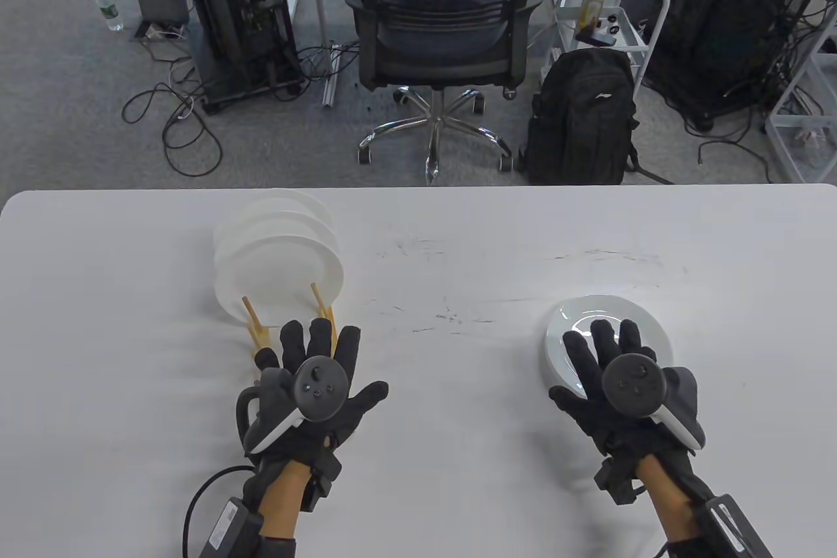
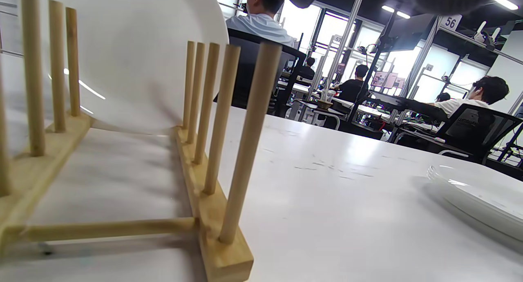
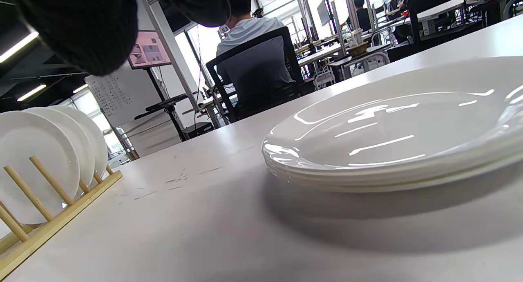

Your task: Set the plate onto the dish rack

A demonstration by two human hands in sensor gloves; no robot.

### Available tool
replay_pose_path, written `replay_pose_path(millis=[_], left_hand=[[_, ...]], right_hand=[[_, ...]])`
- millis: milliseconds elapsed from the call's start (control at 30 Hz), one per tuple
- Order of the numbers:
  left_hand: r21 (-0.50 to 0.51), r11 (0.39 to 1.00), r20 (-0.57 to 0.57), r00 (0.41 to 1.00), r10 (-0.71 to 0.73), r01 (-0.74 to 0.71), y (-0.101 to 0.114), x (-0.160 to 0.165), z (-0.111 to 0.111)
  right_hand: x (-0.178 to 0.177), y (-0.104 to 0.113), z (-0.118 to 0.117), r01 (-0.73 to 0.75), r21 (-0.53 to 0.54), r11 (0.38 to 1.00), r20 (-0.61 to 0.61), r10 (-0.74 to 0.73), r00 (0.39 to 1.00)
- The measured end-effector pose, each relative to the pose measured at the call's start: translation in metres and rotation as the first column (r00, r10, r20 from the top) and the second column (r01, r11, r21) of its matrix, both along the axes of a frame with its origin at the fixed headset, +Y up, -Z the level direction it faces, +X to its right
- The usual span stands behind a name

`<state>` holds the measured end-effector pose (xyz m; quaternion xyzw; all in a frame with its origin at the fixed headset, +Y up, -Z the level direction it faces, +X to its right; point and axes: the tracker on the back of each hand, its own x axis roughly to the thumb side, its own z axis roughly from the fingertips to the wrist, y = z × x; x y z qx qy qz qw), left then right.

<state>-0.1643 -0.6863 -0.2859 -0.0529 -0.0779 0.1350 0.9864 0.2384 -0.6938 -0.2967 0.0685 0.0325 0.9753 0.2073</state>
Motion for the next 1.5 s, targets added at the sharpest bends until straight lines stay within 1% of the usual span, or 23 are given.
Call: replay_pose_path(millis=[300, 400, 467, 500, 600, 700, 767, 833, 900, 967, 1033, 1100, 1167, 1267, 1300, 1333, 1367, 1400, 1433, 1467, 1500], left_hand=[[-0.014, 1.000, 0.009, 1.000, 0.001, -0.001, -0.001, 0.002, -0.001], [-0.019, 1.000, 0.015, 1.000, 0.002, -0.002, -0.001, 0.003, -0.001], [-0.020, 1.000, 0.016, 1.000, 0.005, -0.005, -0.001, 0.003, -0.001], [-0.022, 1.000, 0.017, 1.000, 0.008, -0.008, -0.001, 0.003, -0.002], [-0.027, 1.000, 0.020, 1.000, 0.009, -0.008, -0.002, 0.003, -0.002], [-0.038, 0.999, 0.024, 1.000, 0.009, -0.008, -0.002, 0.003, -0.002], [-0.041, 0.999, 0.024, 1.000, 0.009, -0.008, -0.002, 0.003, -0.002], [-0.043, 0.999, 0.026, 1.000, 0.011, -0.010, -0.002, 0.003, -0.002], [-0.046, 0.999, 0.025, 1.000, 0.011, -0.010, -0.002, 0.002, -0.002], [-0.052, 0.999, 0.026, 1.000, 0.013, -0.012, -0.002, 0.002, -0.002], [-0.057, 0.998, 0.027, 1.000, 0.012, -0.010, -0.002, 0.002, -0.002], [-0.059, 0.998, 0.028, 1.000, 0.013, -0.012, -0.002, 0.002, -0.002], [-0.066, 0.998, 0.031, 0.999, 0.017, -0.015, -0.003, 0.002, -0.002], [-0.076, 0.997, 0.033, 0.999, 0.018, -0.016, -0.003, 0.002, -0.002], [-0.079, 0.997, 0.033, 0.999, 0.018, -0.016, -0.003, 0.002, -0.003], [-0.085, 0.996, 0.032, 0.999, 0.018, -0.015, -0.004, 0.001, -0.003], [-0.088, 0.996, 0.031, 0.999, 0.018, -0.015, -0.004, 0.001, -0.003], [-0.092, 0.996, 0.029, 0.999, 0.018, -0.015, -0.005, 0.001, -0.003], [-0.094, 0.995, 0.028, 0.999, 0.018, -0.016, -0.005, 0.000, -0.004], [-0.096, 0.995, 0.025, 0.999, 0.019, -0.016, -0.005, 0.000, -0.004], [-0.098, 0.995, 0.024, 1.000, 0.021, -0.018, -0.005, -0.001, -0.004]], right_hand=[[-0.003, 0.003, 0.000, 0.011, -0.029, 1.000, -0.029, -0.012, 1.000], [-0.006, 0.012, 0.002, 0.031, -0.031, 0.999, -0.044, -0.032, 0.999], [-0.005, 0.022, 0.003, 0.034, -0.022, 0.999, -0.018, -0.035, 0.999], [-0.003, 0.030, 0.002, 0.052, -0.004, 0.999, -0.014, -0.052, 0.999], [0.006, 0.048, -0.008, 0.087, -0.019, 0.996, 0.018, -0.087, 0.996], [0.021, 0.064, -0.028, 0.127, -0.038, 0.991, 0.081, -0.123, 0.989], [0.032, 0.067, -0.042, 0.142, -0.065, 0.988, 0.133, -0.133, 0.982], [0.042, 0.063, -0.056, 0.168, -0.109, 0.980, 0.196, -0.145, 0.970], [0.054, 0.050, -0.068, 0.173, -0.140, 0.975, 0.281, -0.128, 0.951], [0.065, 0.033, -0.076, 0.144, -0.178, 0.973, 0.351, -0.074, 0.933], [0.077, 0.010, -0.081, 0.101, -0.237, 0.966, 0.428, 0.011, 0.904], [0.089, -0.014, -0.084, 0.041, -0.324, 0.945, 0.482, 0.128, 0.867], [0.104, -0.038, -0.084, -0.024, -0.412, 0.911, 0.521, 0.257, 0.814], [0.116, -0.059, -0.083, -0.032, -0.444, 0.896, 0.550, 0.300, 0.779], [0.118, -0.063, -0.083, -0.029, -0.449, 0.893, 0.555, 0.304, 0.775], [0.118, -0.065, -0.085, -0.055, -0.453, 0.890, 0.569, 0.336, 0.751], [0.121, -0.063, -0.086, -0.043, -0.449, 0.892, 0.585, 0.330, 0.741], [0.124, -0.065, -0.088, 0.083, -0.403, 0.911, 0.610, 0.200, 0.766], [0.126, -0.065, -0.088, 0.126, -0.391, 0.912, 0.639, 0.171, 0.750], [0.131, -0.064, -0.088, 0.135, -0.398, 0.907, 0.656, 0.179, 0.733], [0.135, -0.064, -0.087, 0.151, -0.385, 0.911, 0.670, 0.163, 0.724]])
